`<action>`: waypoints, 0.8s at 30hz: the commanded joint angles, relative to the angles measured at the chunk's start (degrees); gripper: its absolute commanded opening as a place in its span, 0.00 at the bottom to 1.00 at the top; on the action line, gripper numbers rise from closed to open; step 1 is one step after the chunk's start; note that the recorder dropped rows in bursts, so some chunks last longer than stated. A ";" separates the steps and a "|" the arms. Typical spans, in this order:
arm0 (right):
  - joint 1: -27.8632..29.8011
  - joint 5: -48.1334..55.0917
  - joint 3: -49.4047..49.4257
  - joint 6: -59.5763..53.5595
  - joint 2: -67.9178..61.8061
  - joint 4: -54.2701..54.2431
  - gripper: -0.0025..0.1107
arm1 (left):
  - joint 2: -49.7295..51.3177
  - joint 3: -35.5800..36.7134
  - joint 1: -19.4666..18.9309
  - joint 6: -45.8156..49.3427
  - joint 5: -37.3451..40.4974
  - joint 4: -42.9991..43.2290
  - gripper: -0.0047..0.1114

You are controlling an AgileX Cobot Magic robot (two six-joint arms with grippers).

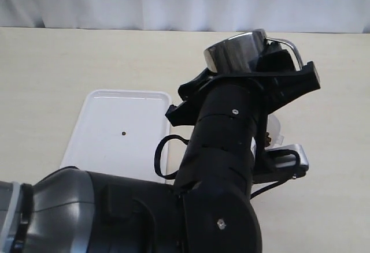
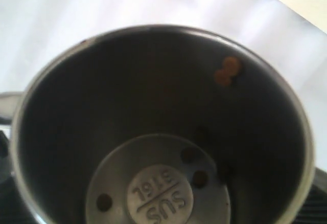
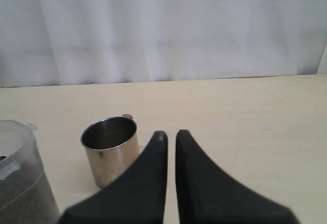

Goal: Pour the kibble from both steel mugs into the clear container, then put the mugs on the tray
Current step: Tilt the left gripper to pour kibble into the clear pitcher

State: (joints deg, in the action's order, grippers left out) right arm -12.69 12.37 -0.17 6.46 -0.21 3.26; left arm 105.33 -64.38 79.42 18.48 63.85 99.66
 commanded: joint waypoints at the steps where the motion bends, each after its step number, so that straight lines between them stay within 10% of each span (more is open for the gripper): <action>1: -0.20 -0.11 0.17 -0.45 0.21 0.33 0.06 | -0.13 -0.36 0.60 -1.03 -3.09 0.28 0.04; 24: -0.20 -0.11 0.17 -0.45 0.21 0.33 0.06 | 0.47 -0.41 1.25 -2.81 -0.79 0.28 0.04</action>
State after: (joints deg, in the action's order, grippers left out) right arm -12.69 12.37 -0.17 6.46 -0.21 3.26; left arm 106.53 -64.38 80.54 17.30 60.54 99.66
